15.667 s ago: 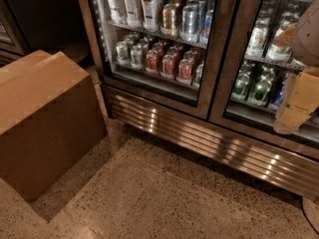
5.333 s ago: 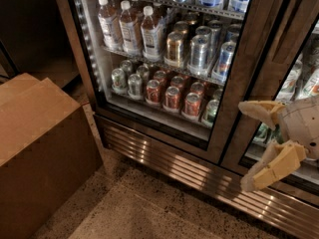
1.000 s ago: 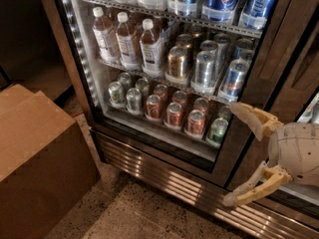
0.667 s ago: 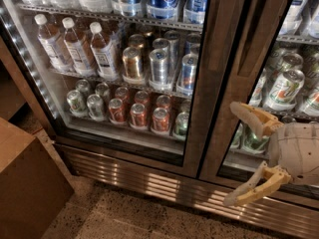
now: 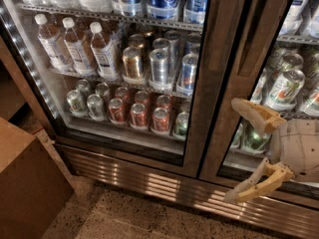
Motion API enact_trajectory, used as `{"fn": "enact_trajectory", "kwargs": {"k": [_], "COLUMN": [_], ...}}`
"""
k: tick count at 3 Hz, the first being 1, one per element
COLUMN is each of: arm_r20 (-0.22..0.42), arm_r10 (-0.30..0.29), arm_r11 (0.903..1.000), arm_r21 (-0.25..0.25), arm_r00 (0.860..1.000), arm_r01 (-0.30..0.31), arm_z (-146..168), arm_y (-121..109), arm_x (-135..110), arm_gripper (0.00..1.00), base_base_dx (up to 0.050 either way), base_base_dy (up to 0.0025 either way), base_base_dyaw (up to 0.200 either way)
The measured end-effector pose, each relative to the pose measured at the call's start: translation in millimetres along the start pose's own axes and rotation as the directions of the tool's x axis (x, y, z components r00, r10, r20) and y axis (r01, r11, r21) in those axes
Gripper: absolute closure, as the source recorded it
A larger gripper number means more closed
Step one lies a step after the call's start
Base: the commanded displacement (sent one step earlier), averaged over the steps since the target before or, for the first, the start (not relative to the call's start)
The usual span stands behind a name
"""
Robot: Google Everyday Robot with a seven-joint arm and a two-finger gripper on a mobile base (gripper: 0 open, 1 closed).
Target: Open left fridge door
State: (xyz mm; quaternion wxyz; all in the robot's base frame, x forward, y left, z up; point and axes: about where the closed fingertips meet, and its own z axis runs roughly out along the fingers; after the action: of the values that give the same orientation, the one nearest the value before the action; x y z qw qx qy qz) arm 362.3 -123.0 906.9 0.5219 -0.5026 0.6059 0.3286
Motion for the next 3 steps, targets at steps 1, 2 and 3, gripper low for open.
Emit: {"fn": "enact_trajectory", "kwargs": {"k": [1,2,3], "arm_r20": [0.000,-0.004,-0.009], "arm_r10": [-0.039,-0.081,-0.126], "arm_r11": [0.9990,0.9959,0.9903], "arm_r21": [0.022,0.040,0.058], "arm_r00": [0.999,0.997,0.992], "arm_r01": [0.039,0.081,0.126], "arm_z": [-8,-15,-23], "arm_y": [1,4,9], "arm_x": [-25,-49,-71], "arm_gripper": [0.00,0.00,0.00], "base_base_dx": [0.000,0.000,0.000], "base_base_dy": [0.00000,0.00000,0.00000], "base_base_dyaw": [0.000,0.000,0.000]}}
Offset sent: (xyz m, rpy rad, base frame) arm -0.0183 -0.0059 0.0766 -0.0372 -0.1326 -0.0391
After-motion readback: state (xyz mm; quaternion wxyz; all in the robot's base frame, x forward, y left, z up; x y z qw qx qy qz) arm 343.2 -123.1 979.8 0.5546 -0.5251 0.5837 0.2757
